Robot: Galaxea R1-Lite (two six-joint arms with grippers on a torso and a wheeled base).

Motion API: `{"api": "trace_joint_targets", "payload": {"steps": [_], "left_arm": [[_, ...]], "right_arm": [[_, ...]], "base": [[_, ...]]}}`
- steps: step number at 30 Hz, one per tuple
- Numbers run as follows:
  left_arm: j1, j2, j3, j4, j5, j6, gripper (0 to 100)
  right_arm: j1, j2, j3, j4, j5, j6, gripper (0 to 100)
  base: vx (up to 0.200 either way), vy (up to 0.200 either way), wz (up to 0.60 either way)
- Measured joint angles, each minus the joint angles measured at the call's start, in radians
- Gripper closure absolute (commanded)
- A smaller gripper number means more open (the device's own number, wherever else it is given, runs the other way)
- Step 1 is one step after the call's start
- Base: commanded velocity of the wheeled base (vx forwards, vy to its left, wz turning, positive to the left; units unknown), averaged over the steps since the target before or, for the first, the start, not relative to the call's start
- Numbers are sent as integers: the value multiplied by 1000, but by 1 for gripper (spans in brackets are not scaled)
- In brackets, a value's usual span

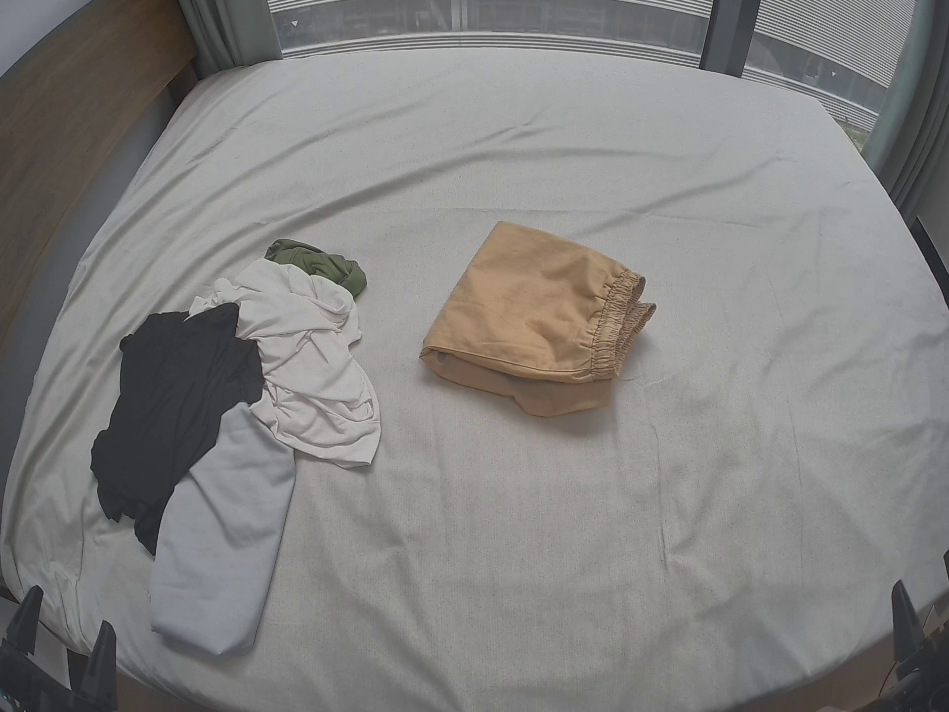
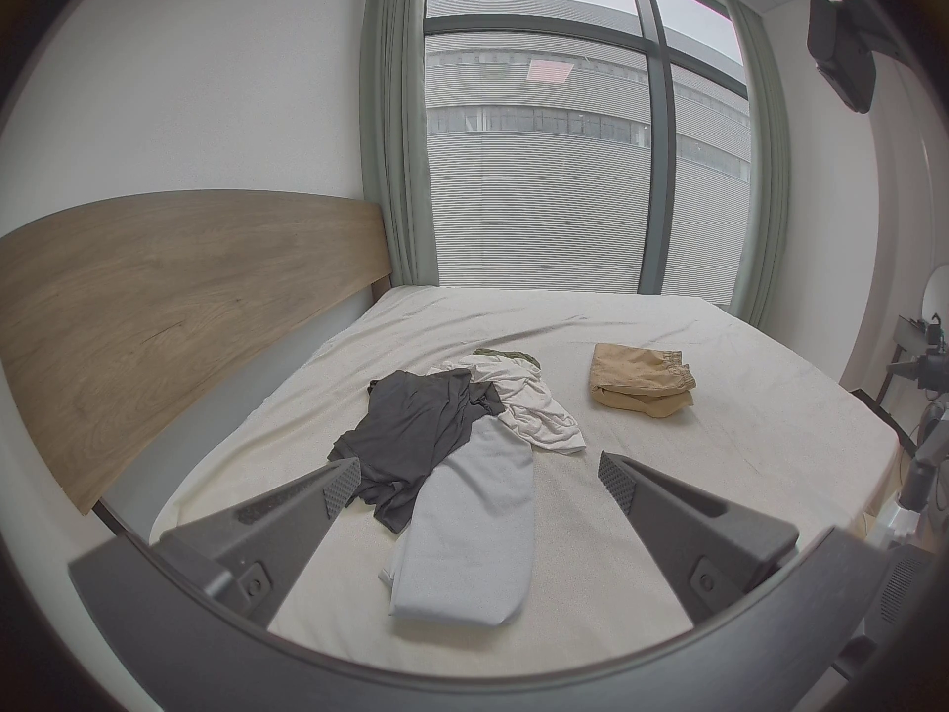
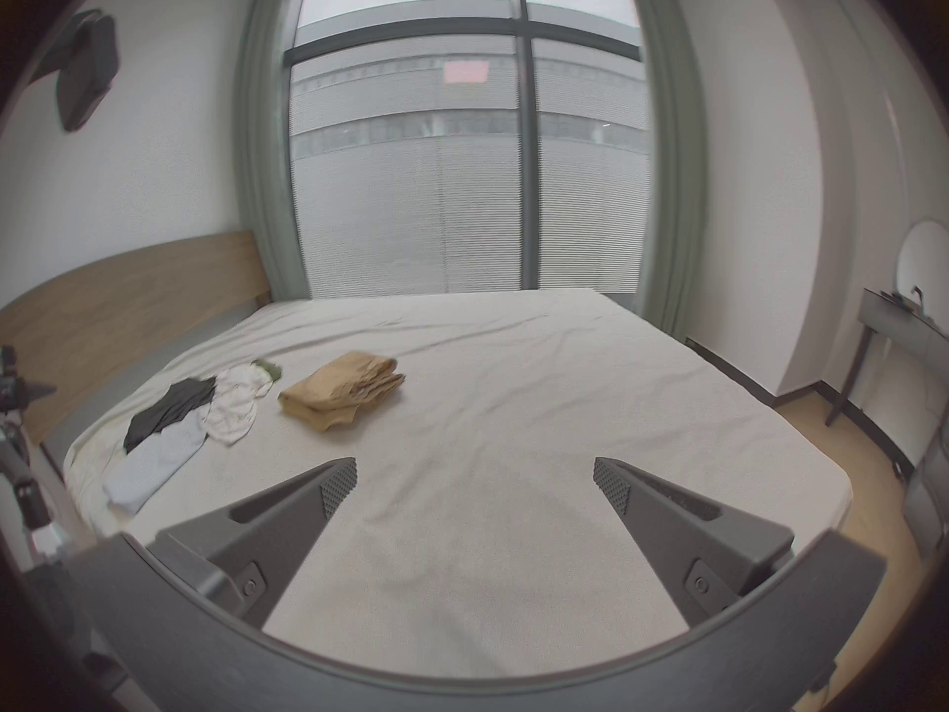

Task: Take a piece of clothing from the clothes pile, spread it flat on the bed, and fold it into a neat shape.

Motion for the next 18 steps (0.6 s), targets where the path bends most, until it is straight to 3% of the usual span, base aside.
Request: {"api": "trace_joint_targets", "payload": {"steps": [18], "left_arm": [[-4,0,0,-1,-40,7,0]], "right_arm": [[3,0,0,6,26,-15,0]], "base": [[0,0,0]]}}
